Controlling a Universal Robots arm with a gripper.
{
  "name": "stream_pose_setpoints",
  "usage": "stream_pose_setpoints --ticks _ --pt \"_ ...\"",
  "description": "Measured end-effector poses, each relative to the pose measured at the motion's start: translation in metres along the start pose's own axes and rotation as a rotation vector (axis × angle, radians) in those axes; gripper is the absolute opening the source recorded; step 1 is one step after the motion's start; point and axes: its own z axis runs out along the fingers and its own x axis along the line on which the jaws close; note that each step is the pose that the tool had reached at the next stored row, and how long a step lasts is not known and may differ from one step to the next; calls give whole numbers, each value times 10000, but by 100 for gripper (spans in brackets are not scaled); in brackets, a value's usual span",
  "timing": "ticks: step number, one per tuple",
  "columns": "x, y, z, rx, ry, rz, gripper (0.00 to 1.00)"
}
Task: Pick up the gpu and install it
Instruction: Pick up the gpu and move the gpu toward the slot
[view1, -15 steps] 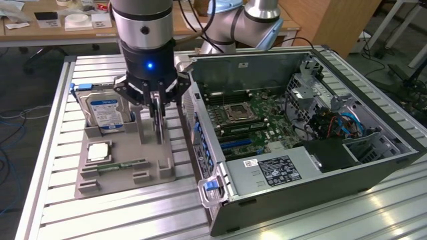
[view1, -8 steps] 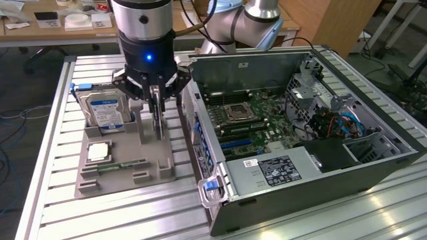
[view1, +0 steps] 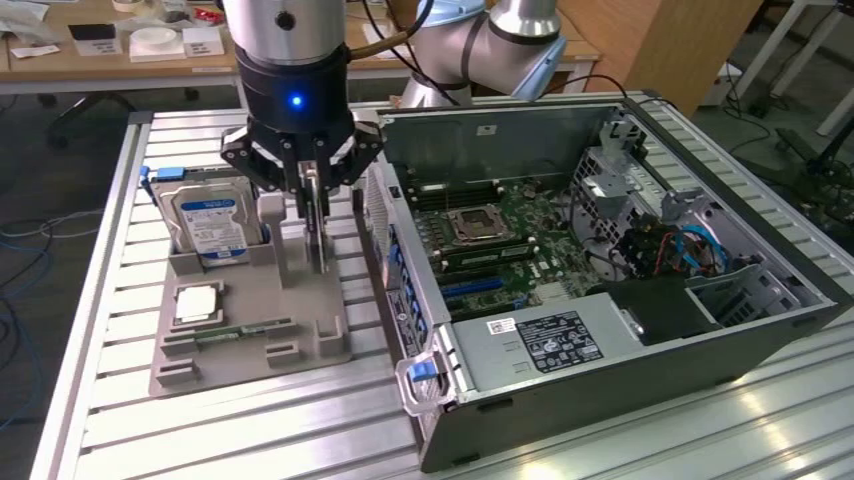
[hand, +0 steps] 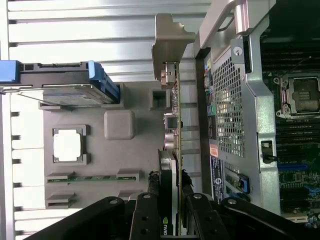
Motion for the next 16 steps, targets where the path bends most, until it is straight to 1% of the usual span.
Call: stream_pose_setpoints --ticks 4,6,16 --pt "0 0 -2 1 1 1 27" --pt "-1 3 -27 4 3 1 27" --pt "-6 30 -264 2 1 1 27"
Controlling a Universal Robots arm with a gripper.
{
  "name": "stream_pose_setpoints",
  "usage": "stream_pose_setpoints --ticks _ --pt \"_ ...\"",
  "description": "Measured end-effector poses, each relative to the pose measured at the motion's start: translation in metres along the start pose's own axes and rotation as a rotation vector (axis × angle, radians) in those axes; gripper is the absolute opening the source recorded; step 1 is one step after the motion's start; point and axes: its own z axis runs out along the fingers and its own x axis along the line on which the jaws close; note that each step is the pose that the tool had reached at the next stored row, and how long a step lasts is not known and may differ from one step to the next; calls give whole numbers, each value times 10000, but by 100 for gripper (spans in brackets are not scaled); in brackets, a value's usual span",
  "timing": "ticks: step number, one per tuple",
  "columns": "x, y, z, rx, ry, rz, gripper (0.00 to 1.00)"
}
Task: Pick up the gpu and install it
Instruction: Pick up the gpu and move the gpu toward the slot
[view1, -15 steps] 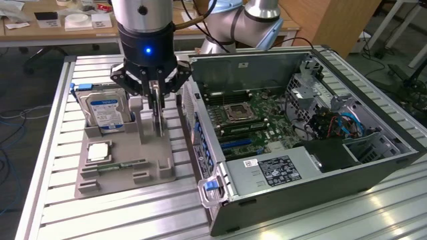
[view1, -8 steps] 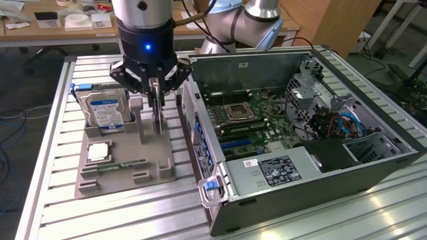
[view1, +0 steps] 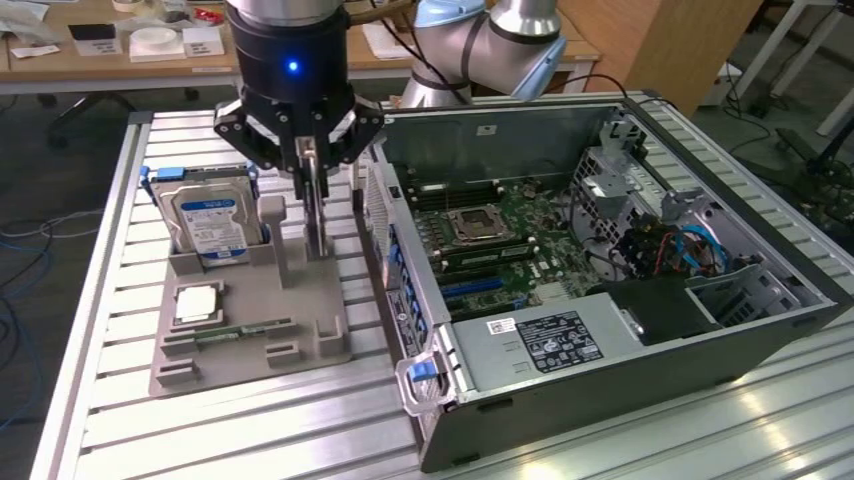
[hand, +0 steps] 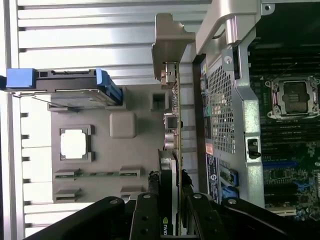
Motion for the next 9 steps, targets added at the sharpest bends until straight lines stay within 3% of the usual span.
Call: stream_pose_setpoints --ticks 9 --pt "-3 20 -178 0 0 -1 27"
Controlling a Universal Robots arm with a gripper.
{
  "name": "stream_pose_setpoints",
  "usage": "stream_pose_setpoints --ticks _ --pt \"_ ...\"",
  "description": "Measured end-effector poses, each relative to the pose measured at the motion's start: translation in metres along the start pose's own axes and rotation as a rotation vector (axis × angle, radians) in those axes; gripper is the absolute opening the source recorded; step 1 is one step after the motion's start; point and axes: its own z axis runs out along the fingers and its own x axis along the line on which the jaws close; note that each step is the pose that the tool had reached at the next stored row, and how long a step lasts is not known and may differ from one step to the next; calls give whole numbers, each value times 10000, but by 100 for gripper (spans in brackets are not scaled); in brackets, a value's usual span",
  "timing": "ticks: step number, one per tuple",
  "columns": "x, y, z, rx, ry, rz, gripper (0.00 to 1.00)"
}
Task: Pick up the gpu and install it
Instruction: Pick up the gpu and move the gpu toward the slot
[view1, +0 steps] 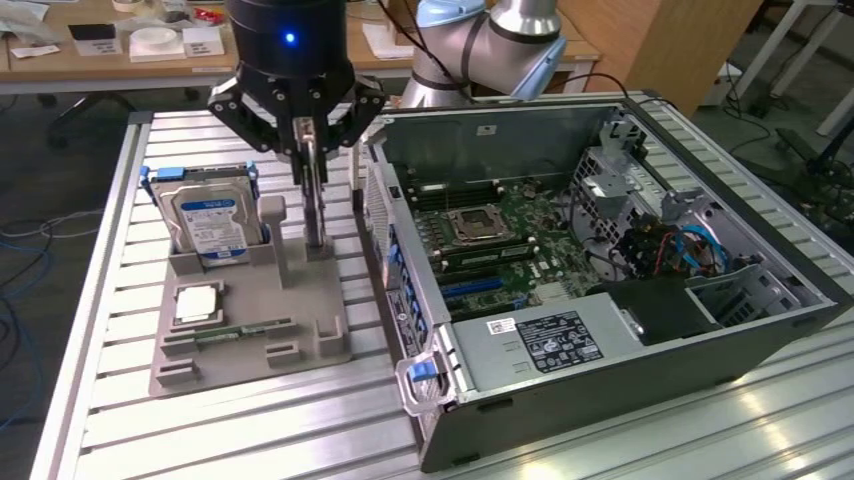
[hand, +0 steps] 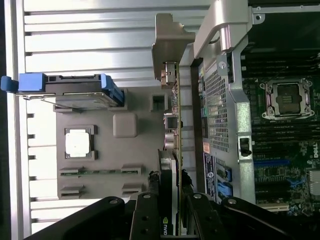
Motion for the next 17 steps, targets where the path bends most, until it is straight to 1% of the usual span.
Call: stream_pose_setpoints --ticks 8,17 --pt "-3 15 -135 -1 0 0 27" --pt "-14 16 -139 1 2 -2 27"
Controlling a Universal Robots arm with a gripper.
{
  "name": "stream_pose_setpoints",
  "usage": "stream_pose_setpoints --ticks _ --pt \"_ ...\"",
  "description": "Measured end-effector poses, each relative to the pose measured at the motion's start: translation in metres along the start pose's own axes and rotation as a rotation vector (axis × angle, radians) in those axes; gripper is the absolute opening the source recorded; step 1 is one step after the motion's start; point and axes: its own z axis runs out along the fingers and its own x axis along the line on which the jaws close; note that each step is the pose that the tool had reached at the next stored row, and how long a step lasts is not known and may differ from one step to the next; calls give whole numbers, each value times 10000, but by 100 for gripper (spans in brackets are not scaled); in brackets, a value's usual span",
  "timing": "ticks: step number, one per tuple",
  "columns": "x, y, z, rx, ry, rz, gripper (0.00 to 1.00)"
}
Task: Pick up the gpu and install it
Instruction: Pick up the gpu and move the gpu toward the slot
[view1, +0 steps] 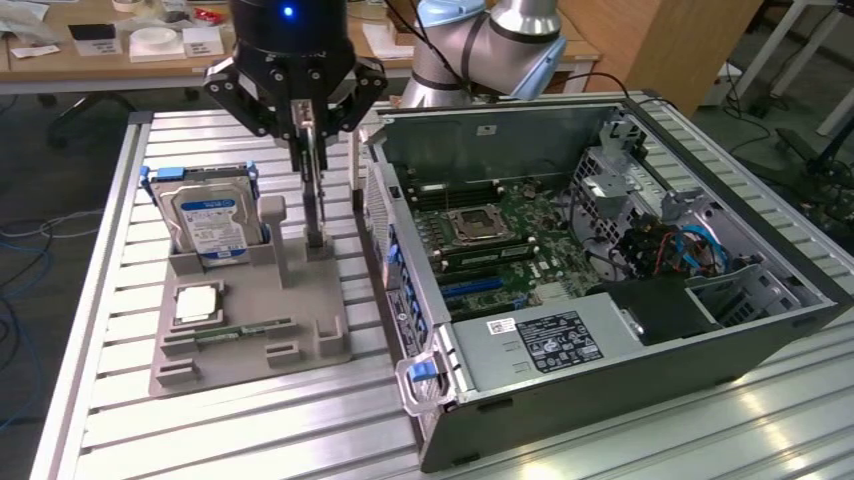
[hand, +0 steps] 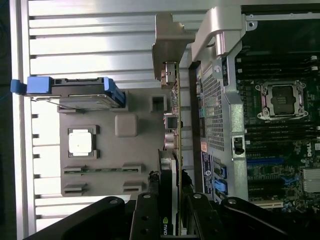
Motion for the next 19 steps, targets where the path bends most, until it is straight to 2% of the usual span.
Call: stream_pose_setpoints --ticks 4,9,19 --pt "-45 4 2 -7 -1 2 27" --pt "-142 11 4 -52 2 3 27" --pt "-384 29 8 -183 12 7 27"
